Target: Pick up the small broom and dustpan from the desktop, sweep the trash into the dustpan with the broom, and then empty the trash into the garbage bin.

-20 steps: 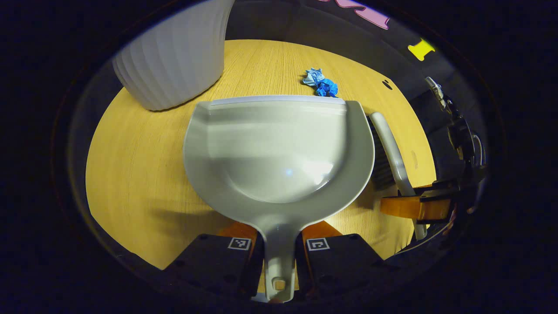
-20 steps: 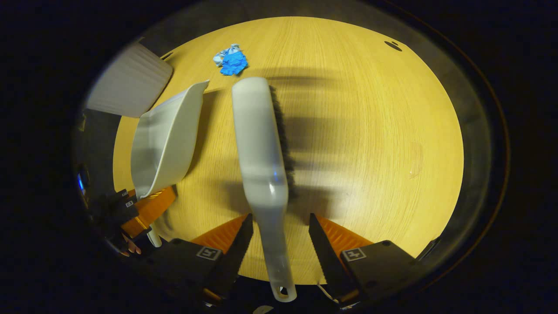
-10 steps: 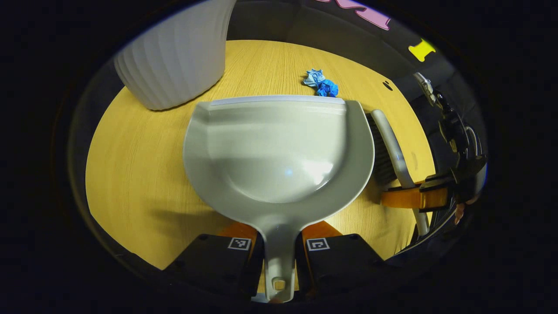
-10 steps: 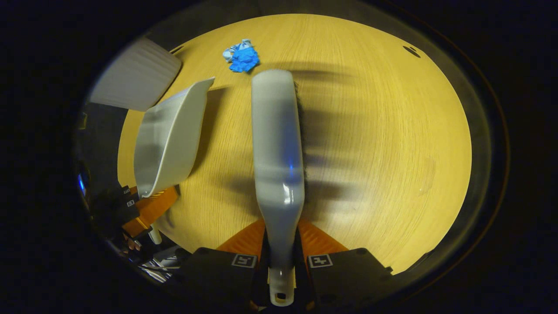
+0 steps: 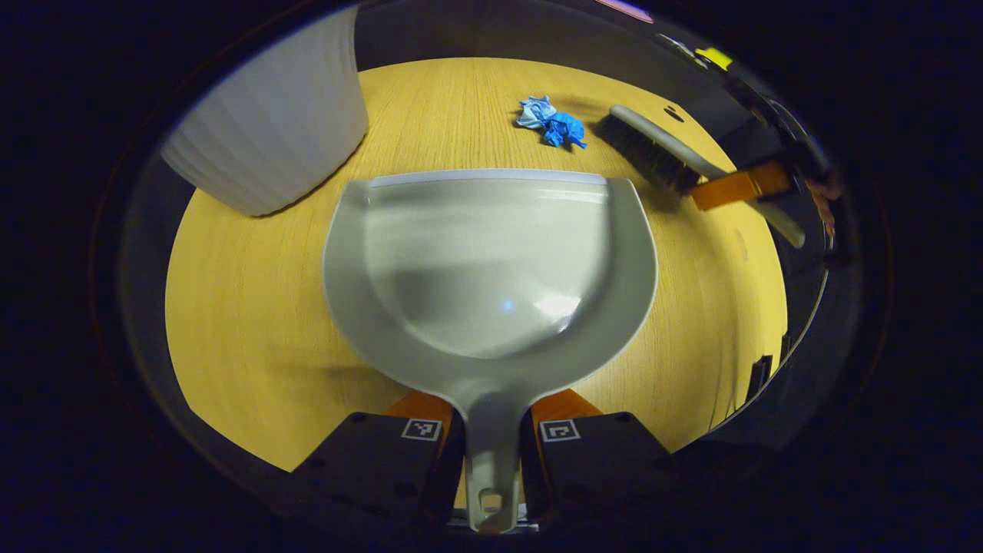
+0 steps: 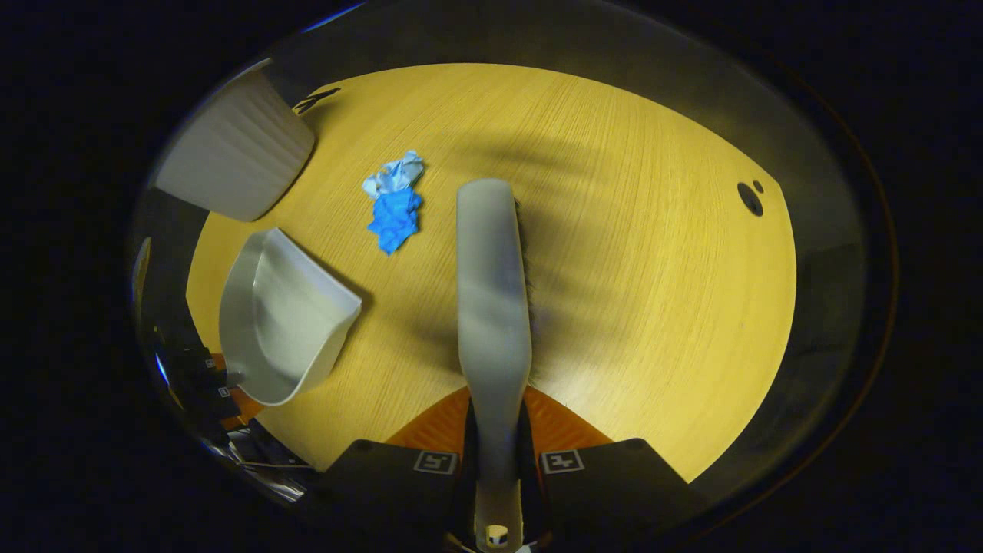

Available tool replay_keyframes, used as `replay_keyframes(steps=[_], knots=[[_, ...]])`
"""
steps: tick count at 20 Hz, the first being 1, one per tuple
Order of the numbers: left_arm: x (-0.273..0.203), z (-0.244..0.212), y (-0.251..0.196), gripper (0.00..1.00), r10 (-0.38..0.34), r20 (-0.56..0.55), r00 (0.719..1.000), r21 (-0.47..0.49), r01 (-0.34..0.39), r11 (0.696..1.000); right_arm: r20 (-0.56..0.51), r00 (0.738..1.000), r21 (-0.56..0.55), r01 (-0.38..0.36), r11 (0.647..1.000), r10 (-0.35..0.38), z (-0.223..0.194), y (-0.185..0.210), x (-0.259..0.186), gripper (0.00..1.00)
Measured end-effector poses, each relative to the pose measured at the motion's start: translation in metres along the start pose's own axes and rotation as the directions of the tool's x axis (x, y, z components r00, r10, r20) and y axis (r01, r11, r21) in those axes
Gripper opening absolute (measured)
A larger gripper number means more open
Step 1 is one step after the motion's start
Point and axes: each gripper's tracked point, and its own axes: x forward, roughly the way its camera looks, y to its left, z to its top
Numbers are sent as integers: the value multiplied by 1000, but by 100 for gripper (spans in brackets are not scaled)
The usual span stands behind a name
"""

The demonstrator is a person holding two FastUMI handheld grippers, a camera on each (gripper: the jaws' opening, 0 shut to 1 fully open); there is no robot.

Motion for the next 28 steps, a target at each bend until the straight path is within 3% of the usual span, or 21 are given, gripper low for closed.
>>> replay_keyframes(steps=[5, 10, 14, 16, 18, 20, 23, 24, 25, 28], knots=[[1, 6, 14, 30, 68, -70, 995, 121, -60, 991, 27, 999, -183, 46, 982, -42, 77, -29, 17, 25], [0, 16, 24, 30, 96, -115, 989, 123, -81, 989, 32, 999, -339, 23, 941, -13, 130, -14, 37, 25], [1, 21, 24, 30, 110, -123, 986, 124, -95, 988, 5, 999, -518, 30, 855, -32, 148, 5, 43, 25], [2, 24, 24, 30, 111, -118, 987, 132, -95, 987, -35, 999, -564, -23, 825, 4, 139, 26, 43, 25], [1, 24, 25, 30, 112, -104, 988, 148, -96, 984, -75, 997, -639, -49, 767, 1, 120, 41, 42, 25], [2, 24, 26, 30, 111, -88, 990, 185, -93, 978, -153, 986, -666, -154, 730, 67, 84, 68, 36, 25], [4, 27, 25, 30, 90, -48, 995, 224, -77, 972, -282, 937, -592, -338, 732, 204, 29, 107, 10, 25], [5, 25, 23, 30, 85, -29, 996, 234, -76, 969, -296, 929, -571, -358, 738, 221, 21, 108, 5, 29], [3, 23, 23, 30, 74, -33, 997, 228, -65, 971, -293, 928, -560, -363, 745, 231, 16, 111, -1, 26], [3, 22, 24, 30, 46, -8, 999, 223, -43, 974, -248, 939, -544, -339, 767, 240, 31, 107, 0, 25]])
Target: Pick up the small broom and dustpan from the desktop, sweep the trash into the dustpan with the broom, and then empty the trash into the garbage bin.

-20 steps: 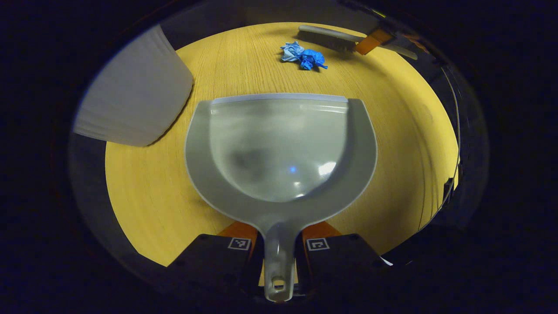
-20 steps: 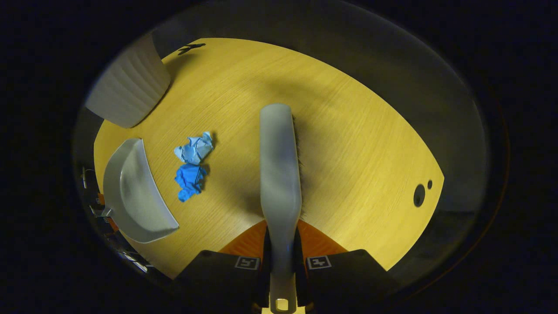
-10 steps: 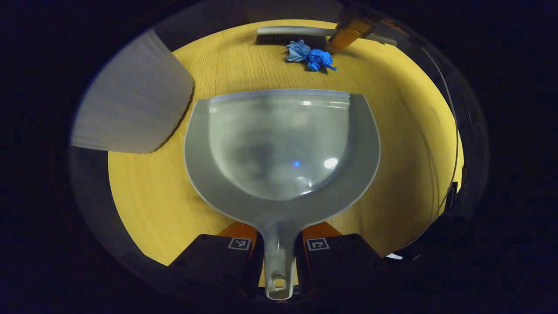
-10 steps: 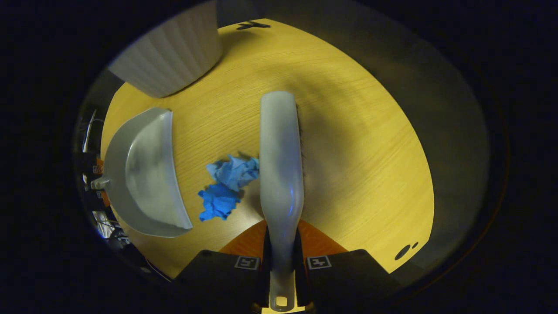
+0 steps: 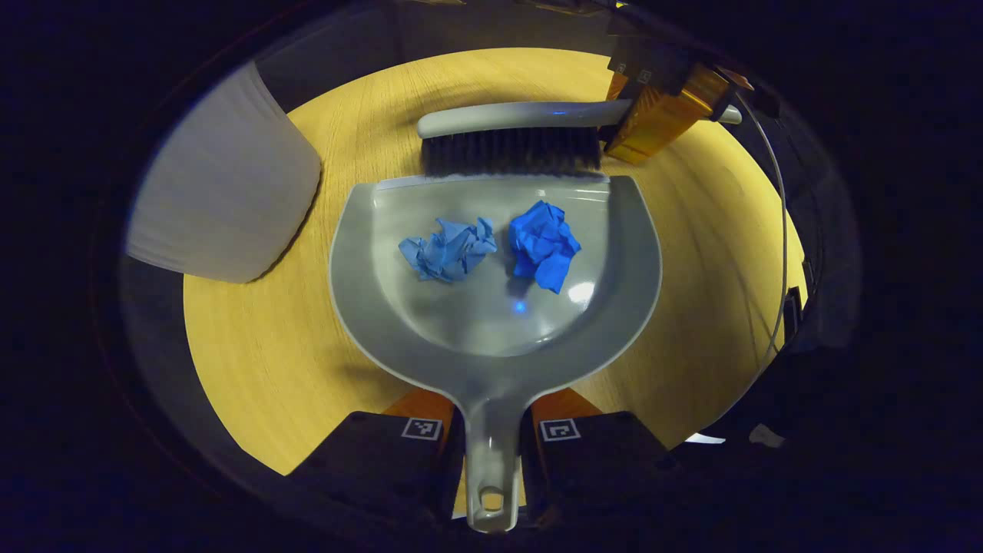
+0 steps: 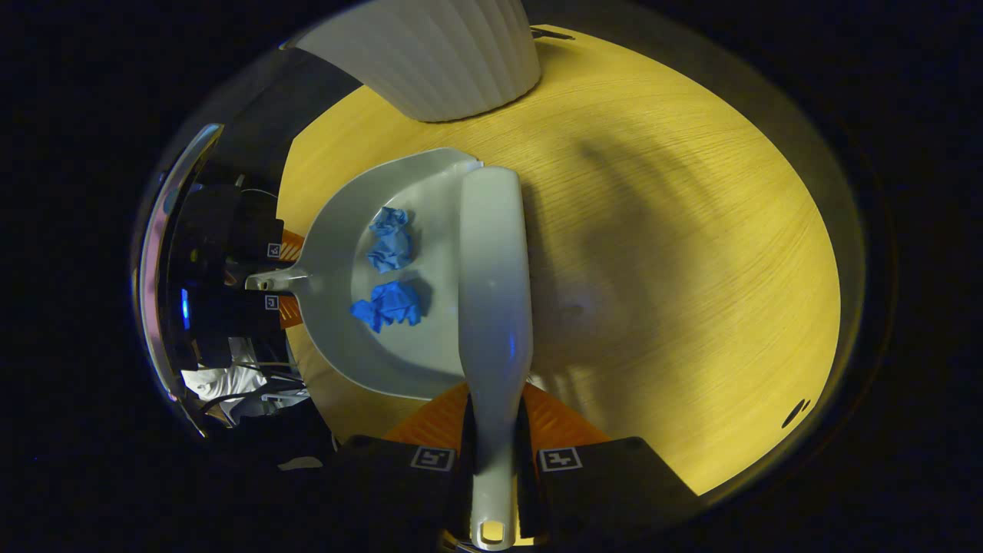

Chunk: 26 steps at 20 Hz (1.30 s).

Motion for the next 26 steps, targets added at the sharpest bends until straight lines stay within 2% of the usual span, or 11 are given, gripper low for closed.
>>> replay_keyframes(steps=[3, 4, 5, 6, 10, 11, 13, 14, 17, 21, 26], knots=[[-1, 4, -3, 30, -44, 73, 996, -46, 48, 998, 51, 998, 65, 22, 998, -25, 4, -5, -9, 22], [-2, 5, -3, 30, -58, 95, 994, -59, 63, 996, 65, 997, 87, 30, 996, -36, 5, -7, -12, 25], [-5, 6, -3, 30, -64, 114, 991, -70, 73, 995, 79, 996, 110, 35, 993, -44, 7, -10, -16, 22], [-6, 6, -4, 30, -68, 130, 989, -79, 78, 994, 95, 994, 134, 38, 990, -51, 7, -15, -19, 25], [-19, -5, 4, 30, -58, 174, 983, -100, 76, 992, 142, 986, 197, 53, 979, -82, 2, -14, -30, 22], [-22, -5, 6, 30, -47, 183, 982, -102, 66, 993, 147, 985, 206, 53, 977, -85, 1, -12, -32, 29], [-30, 0, 6, 30, -28, 194, 981, -98, 47, 994, 160, 982, 209, 60, 976, -95, 1, -12, -34, 26], [-37, 5, 6, 30, -15, 201, 979, -89, 34, 995, 167, 981, 206, 65, 976, -100, 1, -10, -35, 30], [-53, 30, 16, 30, 52, 223, 973, -70, -37, 997, 186, 980, 200, 36, 979, -75, -2, -4, -37, 25], [-86, 67, 36, 30, 69, 235, 970, -164, -31, 986, 216, 974, 190, 28, 981, -70, -1, -9, -46, 22], [-161, 86, 152, 30, 242, 188, 952, -172, -211, 962, 275, 960, 195, 8, 981, -62, 8, -9, -67, 29]])
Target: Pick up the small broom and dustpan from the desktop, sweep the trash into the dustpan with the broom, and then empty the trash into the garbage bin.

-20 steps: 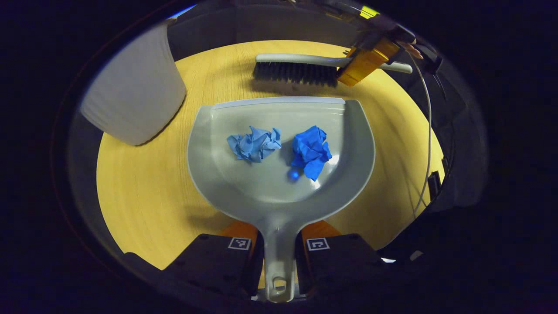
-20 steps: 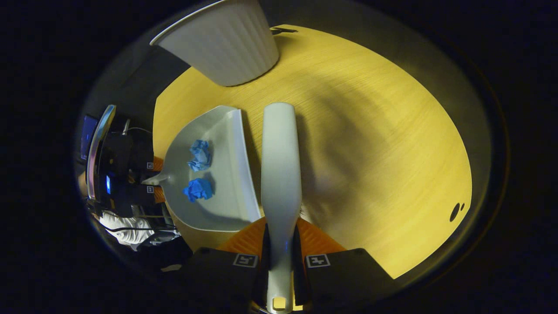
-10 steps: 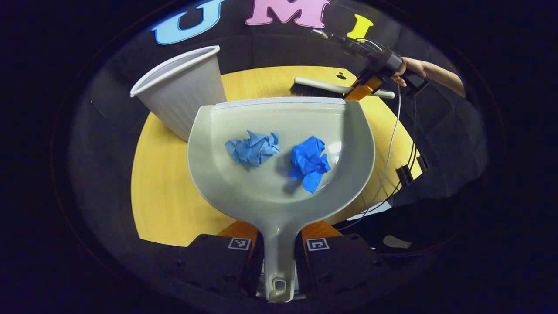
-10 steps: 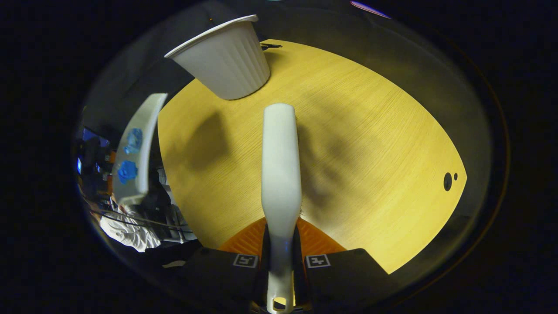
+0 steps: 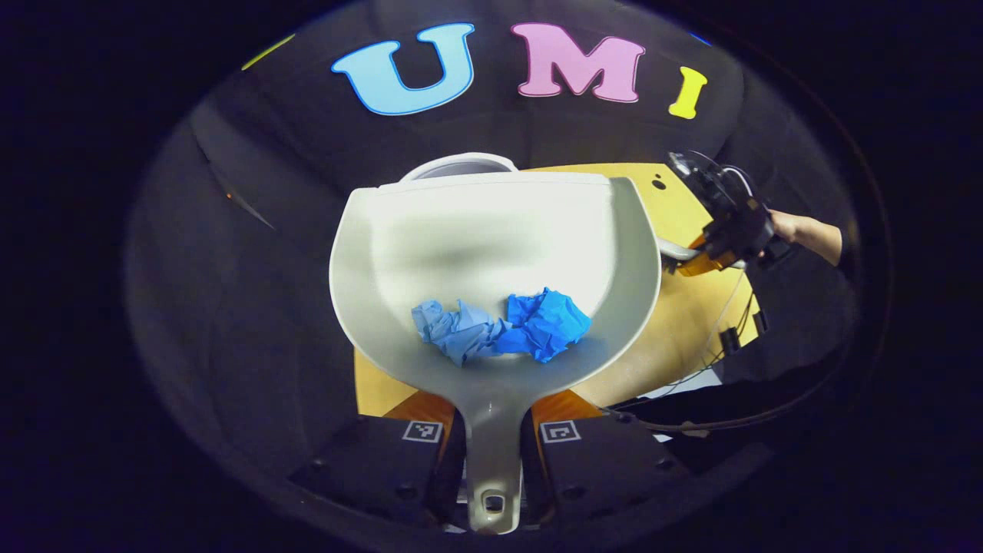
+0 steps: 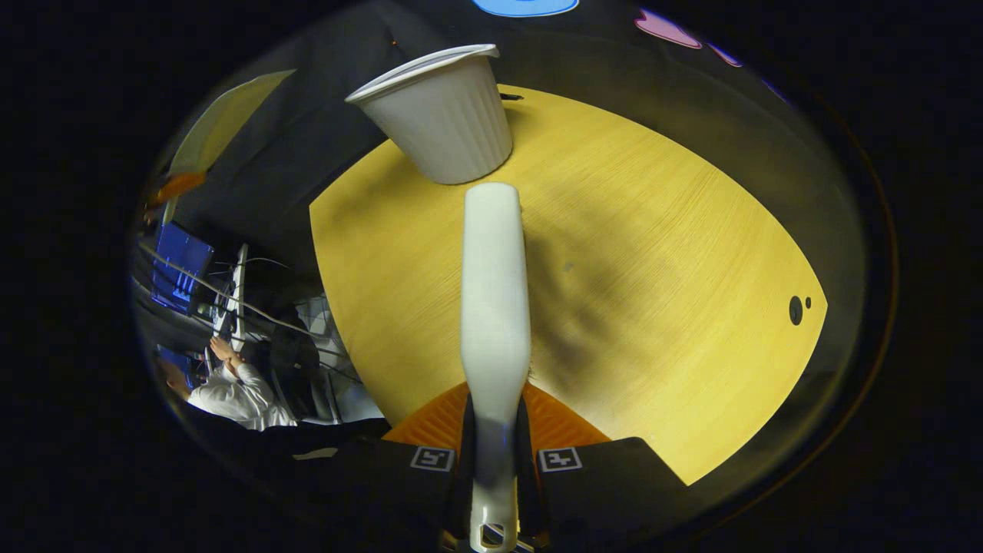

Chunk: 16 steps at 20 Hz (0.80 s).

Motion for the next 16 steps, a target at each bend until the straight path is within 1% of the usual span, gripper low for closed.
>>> replay_keyframes(steps=[1, 2, 4, 5, 6, 8, 10, 12, 13, 14, 15, 16], knots=[[7, 16, 20, 30, 28, -14, 1000, 0, -28, 1000, 12, 1000, 14, -6, 1000, 6, 4, 0, -2, 25], [13, 29, 40, 30, 55, -33, 998, 6, -55, 998, 23, 1000, 33, -15, 999, 14, 6, 0, -6, 25], [41, 52, 71, 30, 72, -105, 992, 41, -68, 997, 44, 999, 65, -25, 998, 22, 10, -1, -13, 25], [55, 62, 76, 30, 73, -135, 988, 64, -65, 996, 46, 999, 72, -31, 997, 27, 8, -1, -14, 25], [70, 67, 82, 30, 90, -163, 983, 86, -77, 993, 48, 998, 78, -36, 996, 33, 6, 0, -13, 25], [90, 84, 98, 31, 157, -205, 966, 165, -124, 978, 43, 998, 92, -56, 994, 52, 3, -1, -15, 25], [107, 99, 114, 30, 221, -251, 942, 248, -158, 956, 27, 997, 130, -69, 989, 66, -2, -2, -7, 25], [120, 115, 115, 30, 249, -277, 928, 327, -153, 932, 31, 996, 154, -87, 984, 83, -4, -1, 1, 25], [125, 124, 115, 30, 263, -284, 922, 364, -150, 919, 34, 996, 158, -84, 984, 79, -5, -4, 3, 25], [125, 132, 116, 30, 291, -298, 909, 402, -157, 902, 33, 997, 164, -80, 983, 76, -10, -4, 3, 25], [123, 137, 117, 30, 324, -305, 896, 452, -164, 877, 35, 996, 174, -85, 981, 80, -11, -3, 4, 25], [119, 143, 120, 30, 362, -305, 881, 509, -170, 844, 38, 996, 183, -91, 979, 85, -12, -3, 5, 25]])
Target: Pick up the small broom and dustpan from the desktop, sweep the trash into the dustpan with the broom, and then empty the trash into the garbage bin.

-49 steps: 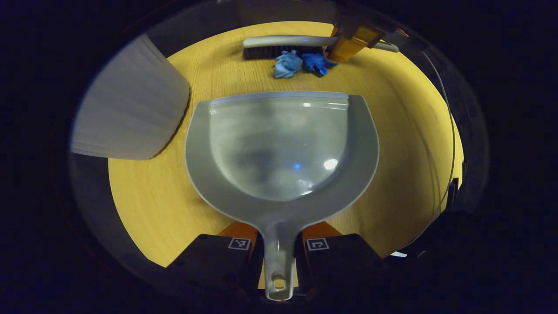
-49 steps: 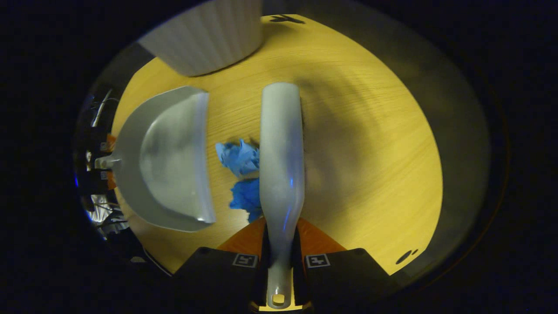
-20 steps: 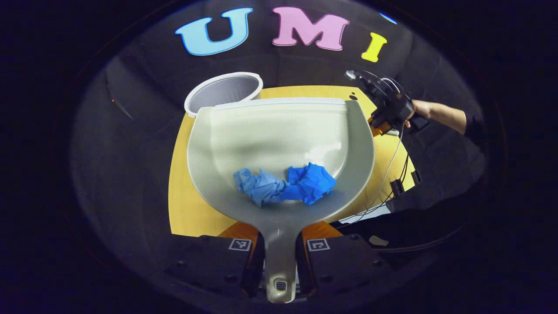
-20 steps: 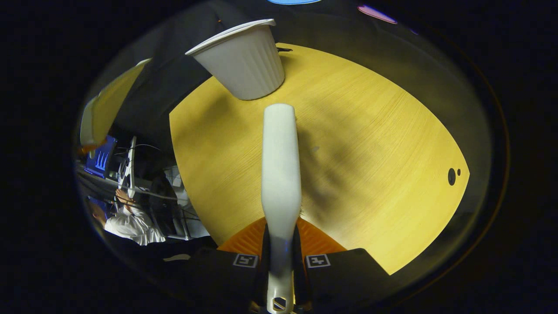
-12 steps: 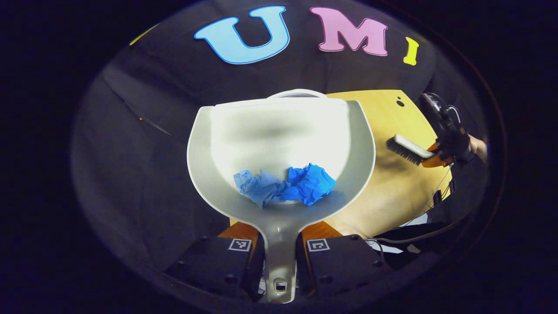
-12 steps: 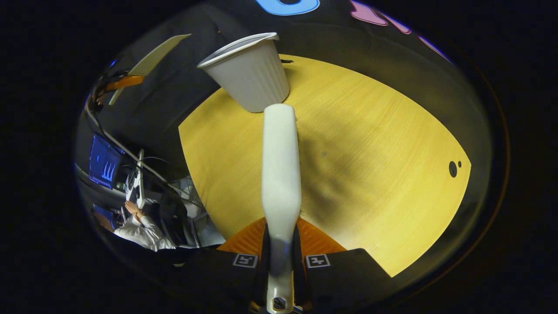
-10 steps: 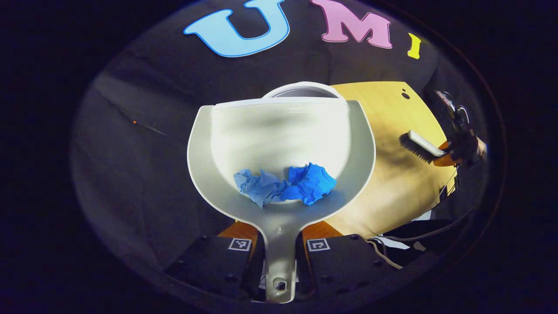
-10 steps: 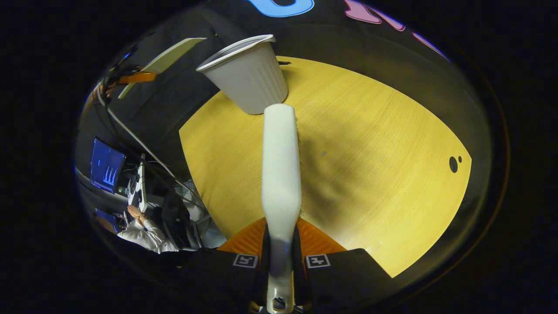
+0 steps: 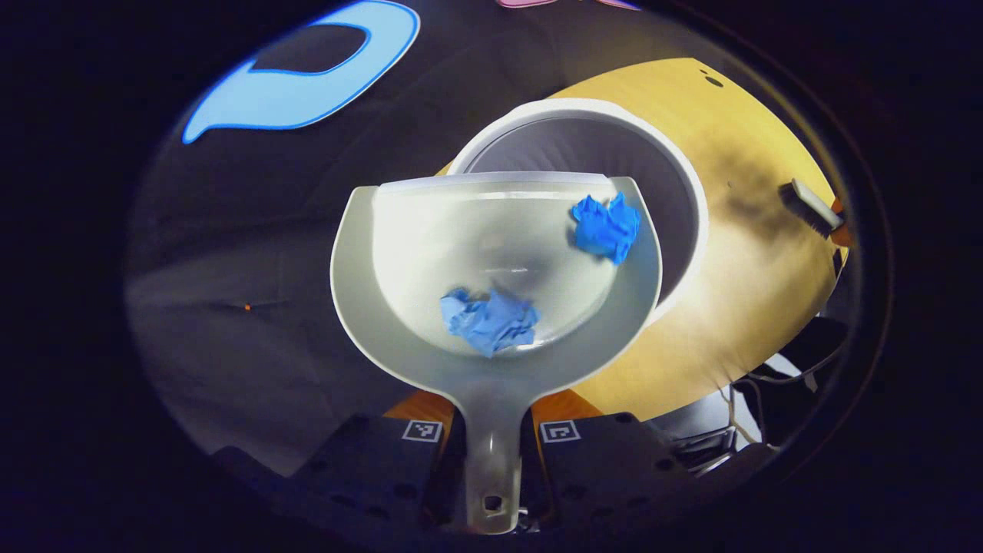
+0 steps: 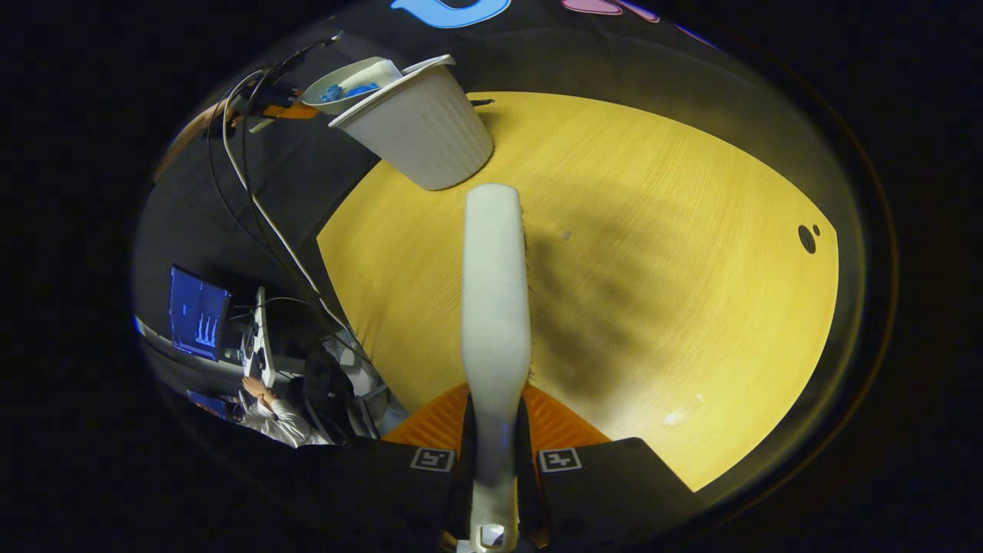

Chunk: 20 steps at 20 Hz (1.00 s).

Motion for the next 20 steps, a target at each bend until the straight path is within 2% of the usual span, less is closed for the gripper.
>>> replay_keyframes(steps=[2, 3, 7, 8, 9, 10, 12, 13, 15, 16, 17, 20], knots=[[-7, 9, 9, 31, 71, -29, 997, 115, -67, 991, 8, 1000, 13, 0, 1000, 0, 0, -5, 3, 25], [-9, 14, 9, 30, 83, -32, 996, 138, -78, 987, 13, 1000, 19, -1, 1000, 1, 1, -6, 4, 25], [-7, 10, 14, 30, 116, -31, 993, 144, -110, 983, 28, 1000, 35, -12, 999, 11, 4, -9, 3, 25], [-9, 15, 14, 30, 135, -8, 991, 145, -133, 980, 28, 1000, 34, -7, 999, 6, 3, -10, 4, 29], [-10, 18, 16, 30, 156, 24, 987, 131, -158, 979, 28, 1000, 35, -1, 999, 0, 3, -11, 5, 25], [-8, 17, 15, 31, 165, 55, 985, 94, -169, 981, 27, 1000, 37, 5, 999, -6, 2, -12, 4, 25], [-12, 22, 11, 30, 164, 119, 979, -15, -163, 986, 25, 999, 51, 23, 998, -24, 1, -15, 3, 25], [-16, 29, 6, 30, 157, 181, 971, -54, -150, 987, 24, 999, 63, 36, 997, -38, 1, -18, 3, 22], [-24, 43, -5, 30, 160, 301, 940, -118, -130, 984, 41, 996, 91, 81, 992, -85, 3, -26, 2, 25], [-28, 47, -11, 30, 157, 358, 920, -153, -108, 982, 54, 993, 111, 96, 989, -102, 6, -28, 2, 21], [-32, 54, -21, 30, 148, 416, 897, -181, -78, 980, 68, 991, 135, 102, 986, -112, 9, -27, 1, 25], [-43, 72, -68, 30, 109, 600, 793, -252, 58, 966, 120, 982, 221, 118, 968, -147, 19, -25, -3, 29]])
